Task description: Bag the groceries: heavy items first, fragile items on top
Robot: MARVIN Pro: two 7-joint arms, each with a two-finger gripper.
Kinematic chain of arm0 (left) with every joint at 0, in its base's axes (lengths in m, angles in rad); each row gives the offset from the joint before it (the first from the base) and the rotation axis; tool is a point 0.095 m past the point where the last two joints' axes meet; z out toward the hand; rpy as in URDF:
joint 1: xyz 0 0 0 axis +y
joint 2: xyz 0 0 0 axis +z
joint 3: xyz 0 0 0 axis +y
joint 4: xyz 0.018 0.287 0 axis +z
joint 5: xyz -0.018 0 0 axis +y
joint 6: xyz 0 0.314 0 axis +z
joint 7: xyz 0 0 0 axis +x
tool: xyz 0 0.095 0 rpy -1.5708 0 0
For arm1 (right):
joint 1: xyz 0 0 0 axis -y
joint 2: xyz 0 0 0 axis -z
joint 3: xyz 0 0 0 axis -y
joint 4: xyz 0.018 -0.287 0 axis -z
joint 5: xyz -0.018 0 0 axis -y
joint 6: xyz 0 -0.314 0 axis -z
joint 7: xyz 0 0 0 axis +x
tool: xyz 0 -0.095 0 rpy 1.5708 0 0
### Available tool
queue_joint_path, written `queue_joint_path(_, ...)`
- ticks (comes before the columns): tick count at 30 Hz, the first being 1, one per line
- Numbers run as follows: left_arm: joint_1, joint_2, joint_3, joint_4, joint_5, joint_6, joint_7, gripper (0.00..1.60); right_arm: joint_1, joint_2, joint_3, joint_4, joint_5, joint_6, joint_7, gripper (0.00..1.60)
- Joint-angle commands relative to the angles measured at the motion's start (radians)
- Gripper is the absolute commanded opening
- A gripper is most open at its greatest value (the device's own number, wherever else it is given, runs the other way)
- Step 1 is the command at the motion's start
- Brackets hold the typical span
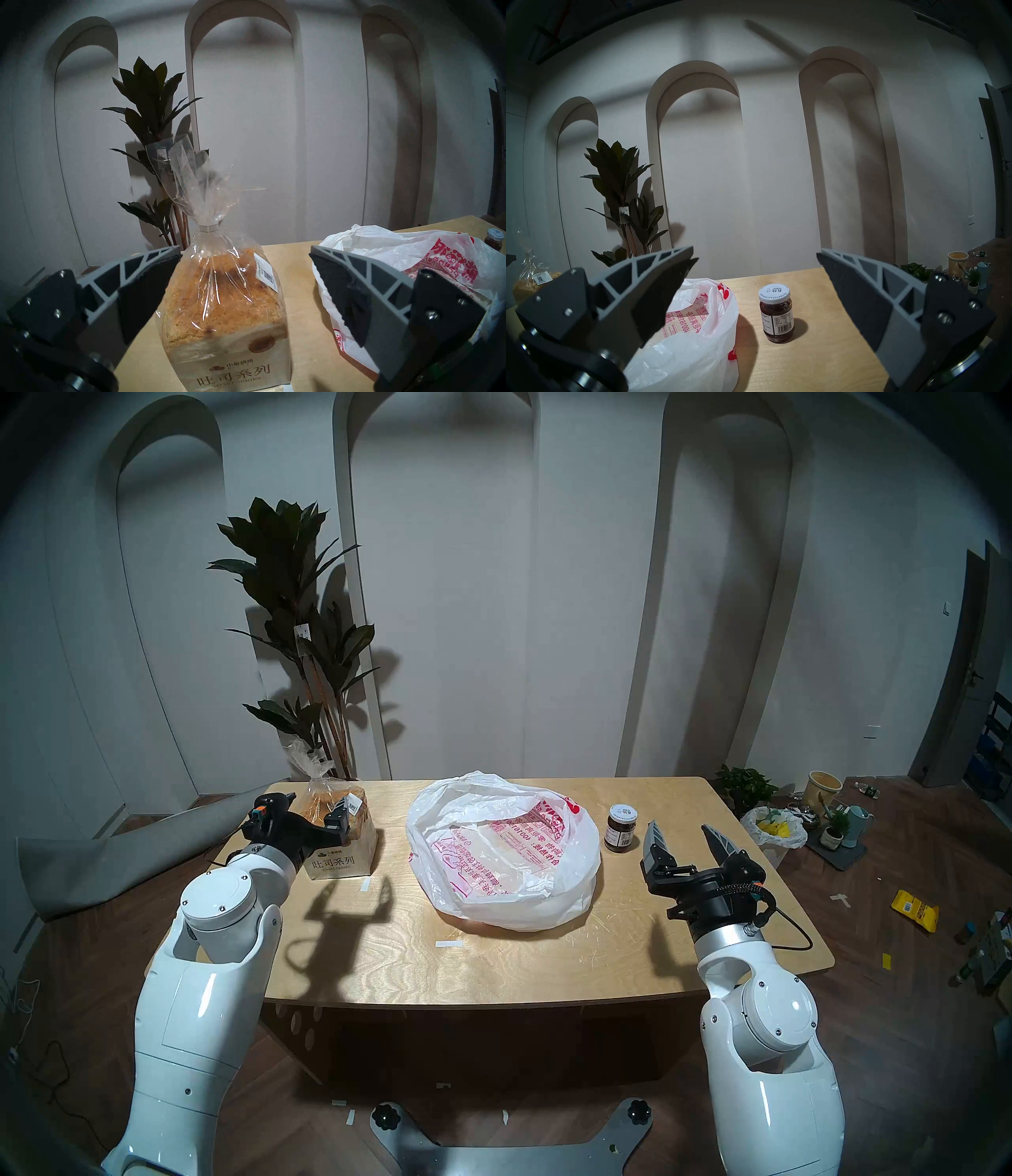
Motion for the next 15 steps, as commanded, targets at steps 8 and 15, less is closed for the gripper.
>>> queue_joint_path(8,-0.168,0.027,0.042,0.082,-0.012,0.003,0.002,1.60,0.010,0.001,0.003,-0.015,0.001,-0.006,0.001,1.60)
queue_joint_path(15,-0.235,0.027,0.076,0.151,-0.020,0.005,0.004,1.60,0.011,0.001,0.004,-0.013,0.002,-0.006,0.004,1.60)
